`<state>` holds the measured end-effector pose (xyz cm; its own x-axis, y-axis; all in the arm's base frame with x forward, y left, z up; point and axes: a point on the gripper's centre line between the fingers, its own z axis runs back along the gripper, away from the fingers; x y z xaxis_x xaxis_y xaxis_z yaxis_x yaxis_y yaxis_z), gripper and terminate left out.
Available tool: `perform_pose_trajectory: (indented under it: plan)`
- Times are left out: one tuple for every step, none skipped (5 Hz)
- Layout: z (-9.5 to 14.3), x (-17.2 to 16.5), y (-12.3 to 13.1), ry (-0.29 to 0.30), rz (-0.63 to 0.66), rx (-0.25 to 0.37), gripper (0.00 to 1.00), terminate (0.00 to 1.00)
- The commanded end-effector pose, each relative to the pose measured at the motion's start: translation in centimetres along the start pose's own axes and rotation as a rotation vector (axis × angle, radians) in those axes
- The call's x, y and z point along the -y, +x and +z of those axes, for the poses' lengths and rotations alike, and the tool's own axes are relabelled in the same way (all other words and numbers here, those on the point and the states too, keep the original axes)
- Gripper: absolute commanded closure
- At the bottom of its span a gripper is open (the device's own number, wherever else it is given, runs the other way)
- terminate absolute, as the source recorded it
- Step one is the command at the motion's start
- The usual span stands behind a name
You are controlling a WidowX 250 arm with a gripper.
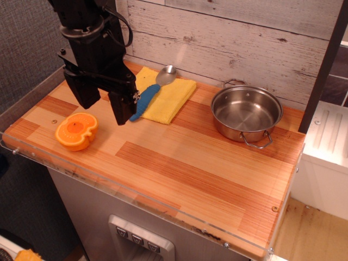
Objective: Place the blue spoon to the right of the orange
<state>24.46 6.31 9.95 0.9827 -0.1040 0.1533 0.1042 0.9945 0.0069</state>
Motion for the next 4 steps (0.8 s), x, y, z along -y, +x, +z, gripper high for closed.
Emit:
perform_pose_trajectory:
  plan:
    - [0.0,0.0,0.0,0.000,0.000,0.000,0.00,0.00]
    - [-0.7,-1.1,1.8,0.000,0.022,0.040,0.00,0.00]
    - [-1.8,-2.4,3.8,0.003,0.046,0.053,0.00,0.00]
    - [-3.2,-3.5,5.5,0.035,0.073,0.048,0.00,0.00]
